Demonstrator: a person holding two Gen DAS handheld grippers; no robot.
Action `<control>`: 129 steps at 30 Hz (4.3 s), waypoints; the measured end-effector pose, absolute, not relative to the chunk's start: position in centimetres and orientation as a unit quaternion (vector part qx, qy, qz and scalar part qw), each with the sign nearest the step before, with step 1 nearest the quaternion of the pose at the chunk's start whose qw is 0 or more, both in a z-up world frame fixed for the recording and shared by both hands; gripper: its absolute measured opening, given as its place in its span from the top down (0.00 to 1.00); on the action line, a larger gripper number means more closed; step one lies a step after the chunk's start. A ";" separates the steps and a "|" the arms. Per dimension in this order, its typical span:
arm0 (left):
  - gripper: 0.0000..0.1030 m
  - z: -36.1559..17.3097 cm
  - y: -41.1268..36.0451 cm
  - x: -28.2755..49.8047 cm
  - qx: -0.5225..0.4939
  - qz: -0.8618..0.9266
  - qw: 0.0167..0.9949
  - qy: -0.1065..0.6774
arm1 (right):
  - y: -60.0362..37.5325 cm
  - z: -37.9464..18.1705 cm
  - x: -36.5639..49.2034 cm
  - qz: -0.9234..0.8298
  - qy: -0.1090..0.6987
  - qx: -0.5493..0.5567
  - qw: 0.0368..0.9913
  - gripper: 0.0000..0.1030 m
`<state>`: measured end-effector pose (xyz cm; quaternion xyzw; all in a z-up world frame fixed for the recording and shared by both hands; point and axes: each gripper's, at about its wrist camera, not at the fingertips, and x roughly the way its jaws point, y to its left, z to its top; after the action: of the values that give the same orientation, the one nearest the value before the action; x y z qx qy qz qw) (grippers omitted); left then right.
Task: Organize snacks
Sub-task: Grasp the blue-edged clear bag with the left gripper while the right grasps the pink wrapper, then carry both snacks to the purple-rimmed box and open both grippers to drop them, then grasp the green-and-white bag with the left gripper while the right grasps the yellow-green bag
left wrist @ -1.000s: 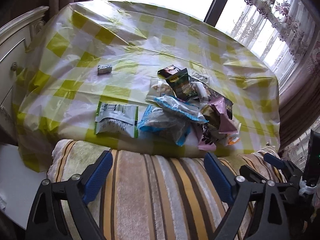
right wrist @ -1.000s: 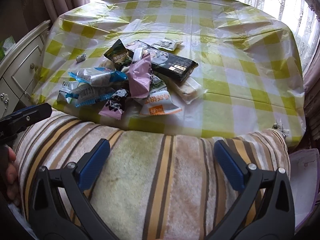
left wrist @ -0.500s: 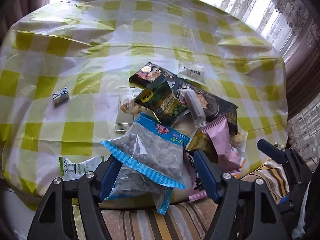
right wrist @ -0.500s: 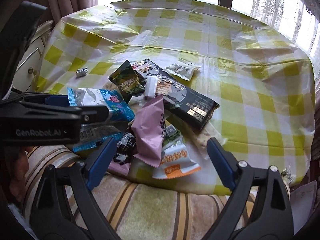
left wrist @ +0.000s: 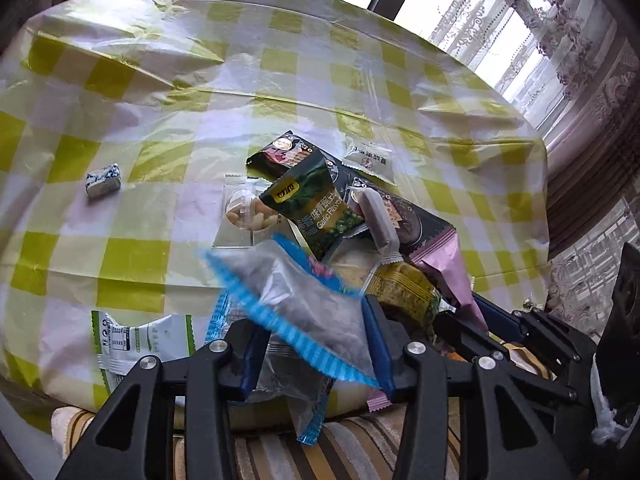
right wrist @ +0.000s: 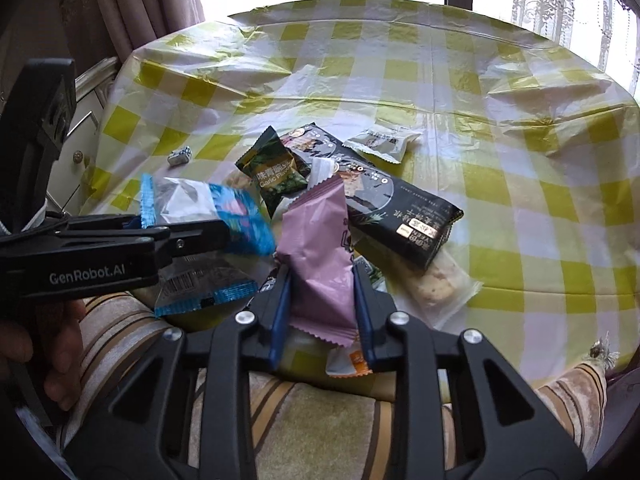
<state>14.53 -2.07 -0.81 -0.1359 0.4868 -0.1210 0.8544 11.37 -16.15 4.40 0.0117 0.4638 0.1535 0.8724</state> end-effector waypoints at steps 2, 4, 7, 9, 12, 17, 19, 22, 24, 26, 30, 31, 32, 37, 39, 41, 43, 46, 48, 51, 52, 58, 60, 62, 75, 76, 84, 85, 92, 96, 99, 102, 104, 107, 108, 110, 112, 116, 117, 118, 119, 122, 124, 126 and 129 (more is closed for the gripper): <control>0.55 -0.8 -1.3 14.6 -0.167 -0.133 0.849 0.483 | -16.7 4.9 11.1 0.153 0.457 0.025 0.876 0.68; 0.54 -1.1 -0.6 14.7 -0.203 -0.150 0.838 0.484 | -17.3 5.1 10.8 0.153 0.454 0.037 0.877 0.68; 0.63 -1.4 -1.1 14.9 -0.190 -0.139 0.837 0.494 | -18.5 5.5 10.1 0.149 0.451 0.060 0.878 0.68; 0.72 -1.7 -1.4 15.1 -0.185 -0.136 0.834 0.502 | -19.6 5.8 9.6 0.143 0.449 0.073 0.879 0.68; 0.82 -0.9 -1.2 14.6 -0.193 -0.136 0.846 0.478 | -21.4 6.1 8.8 0.133 0.448 0.092 0.879 0.68; 0.83 1.0 -1.4 13.7 -0.199 -0.132 0.868 0.435 | -24.9 6.2 7.5 0.111 0.449 0.123 0.878 0.68; 0.83 2.0 -1.5 13.2 -0.203 -0.126 0.880 0.410 | -26.2 6.4 7.0 0.106 0.449 0.134 0.877 0.68; 0.83 4.0 -1.6 12.3 -0.203 -0.119 0.897 0.375 | -28.3 6.6 6.1 0.093 0.447 0.145 0.878 0.68; 0.83 5.0 -2.3 12.0 -0.207 -0.128 0.898 0.365 | -29.9 6.8 5.5 0.080 0.446 0.151 0.879 0.68; 0.83 5.7 -3.9 12.0 -0.208 -0.153 0.894 0.365 | -31.9 6.9 4.8 0.064 0.447 0.160 0.878 0.68; 0.83 6.1 -9.1 12.0 -0.212 -0.224 0.873 0.378 | -36.2 7.0 2.9 0.019 0.446 0.163 0.880 0.68; 0.83 6.1 -10.6 11.7 -0.215 -0.247 0.864 0.383 | -37.4 7.0 2.4 0.004 0.447 0.162 0.880 0.68; 0.83 6.0 -12.3 11.7 -0.218 -0.273 0.852 0.391 | -38.5 6.9 1.8 -0.011 0.449 0.163 0.879 0.68; 0.83 4.7 -21.3 11.1 -0.197 -0.356 0.803 0.435 | -43.9 5.3 -0.6 -0.074 0.464 0.178 0.865 0.68; 0.83 3.9 -24.6 10.6 -0.178 -0.378 0.787 0.454 | -45.5 4.7 -1.7 -0.095 0.467 0.179 0.861 0.68; 0.83 3.3 -27.5 9.9 -0.157 -0.400 0.770 0.471 | -47.0 4.0 -2.7 -0.114 0.473 0.182 0.854 0.68; 0.83 2.6 -30.0 9.2 -0.138 -0.415 0.757 0.485 | -48.3 3.1 -3.5 -0.127 0.483 0.190 0.846 0.68; 0.83 1.7 -33.1 8.3 -0.107 -0.426 0.744 0.504 | -49.7 2.0 -4.5 -0.141 0.492 0.202 0.835 0.66; 0.82 1.1 -34.4 7.9 -0.092 -0.434 0.731 0.519 | -50.3 1.6 -5.0 -0.148 0.496 0.204 0.831 0.65; 0.70 0.5 -35.0 7.7 -0.086 -0.436 0.718 0.536 | -50.6 1.4 -5.6 -0.151 0.495 0.207 0.830 0.61; 0.60 0.5 -34.8 7.7 -0.086 -0.433 0.718 0.538 | -50.6 1.5 -5.6 -0.155 0.496 0.202 0.830 0.50; 0.35 2.3 -31.7 7.9 -0.106 -0.399 0.763 0.497 | -49.3 3.0 -5.3 -0.176 0.481 0.161 0.844 0.18; 0.34 3.4 -30.4 7.2 -0.085 -0.366 0.807 0.456 | -48.6 3.3 -4.8 -0.194 0.483 0.136 0.843 0.15; 0.26 4.3 -28.8 6.6 -0.064 -0.351 0.838 0.413 | -48.0 3.7 -4.6 -0.199 0.477 0.127 0.846 0.15; 0.22 3.8 -8.8 5.8 -0.156 -0.187 0.883 0.400 | -40.7 6.1 -1.2 -0.049 0.465 0.116 0.876 0.15; 0.22 3.6 -7.0 5.5 -0.166 -0.173 0.884 0.401 | -39.7 6.1 -0.8 -0.037 0.468 0.111 0.876 0.15; 0.23 1.3 2.8 2.6 -0.190 -0.068 0.882 0.426 | -32.3 6.3 2.0 0.055 0.475 0.063 0.876 0.15; 0.24 0.9 3.5 2.5 -0.194 -0.060 0.880 0.430 | -31.4 6.2 2.5 0.067 0.477 0.057 0.874 0.15; 0.32 -0.7 5.8 3.1 -0.189 -0.025 0.868 0.458 | -25.6 5.2 4.8 0.137 0.486 -0.005 0.863 0.15; 0.32 -1.5 4.9 5.2 -0.111 0.013 0.862 0.495 | -23.0 5.1 5.9 0.157 0.486 -0.040 0.859 0.15; 0.32 -2.3 4.0 6.6 -0.033 0.039 0.854 0.518 | -21.6 4.7 6.8 0.167 0.488 -0.056 0.855 0.15; 0.32 -3.0 3.8 7.8 0.016 0.040 0.849 0.527 | -20.2 4.3 7.8 0.175 0.489 -0.069 0.852 0.15; 0.32 -3.2 3.6 8.4 0.048 0.030 0.848 0.526 | -19.5 4.1 8.4 0.179 0.489 -0.076 0.850 0.15; 0.32 -3.2 2.8 9.1 0.118 0.021 0.853 0.508 | -18.6 4.0 9.4 0.186 0.486 -0.084 0.850 0.15; 0.32 -3.3 2.5 9.4 0.138 0.013 0.853 0.504 | -18.3 3.9 9.7 0.188 0.484 -0.084 0.850 0.15; 0.32 -3.7 2.2 10.1 0.168 0.011 0.852 0.495 | -17.7 3.7 10.3 0.192 0.483 -0.088 0.850 0.15; 0.33 -4.1 1.9 10.6 0.180 -0.011 0.851 0.493 | -17.1 3.4 10.8 0.196 0.482 -0.093 0.849 0.15; 0.42 -4.4 1.8 11.5 0.179 -0.042 0.850 0.493 | -16.4 3.0 11.7 0.203 0.481 -0.096 0.847 0.15; 0.50 -4.3 2.1 11.7 0.162 -0.053 0.851 0.497 | -16.3 3.0 11.9 0.204 0.481 -0.094 0.847 0.15; 0.55 -4.3 2.6 12.0 0.140 -0.065 0.851 0.503 | -16.2 2.9 12.2 0.206 0.481 -0.093 0.847 0.15; 0.55 -4.2 3.0 12.2 0.122 -0.067 0.852 0.505 | -16.2 2.9 12.4 0.208 0.480 -0.091 0.848 0.15; 0.56 -3.9 4.1 12.2 0.079 -0.070 0.855 0.507 | -15.7 2.8 13.0 0.210 0.478 -0.091 0.848 0.15; 0.56 -3.6 4.6 12.1 0.059 -0.063 0.860 0.503 | -15.2 2.5 13.2 0.214 0.480 -0.099 0.845 0.16; 0.56 -3.1 5.3 12.1 0.039 -0.046 0.865 0.499 | -14.7 2.1 13.5 0.216 0.483 -0.109 0.842 0.20; 0.56 -2.1 6.3 11.9 0.004 -0.017 0.875 0.483 | -14.2 1.5 14.0 0.217 0.492 -0.111 0.836 0.32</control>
<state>11.86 6.33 -2.12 0.0040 0.4830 -0.0174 0.8754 14.04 -14.25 1.52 -0.1106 0.4919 0.2174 0.8358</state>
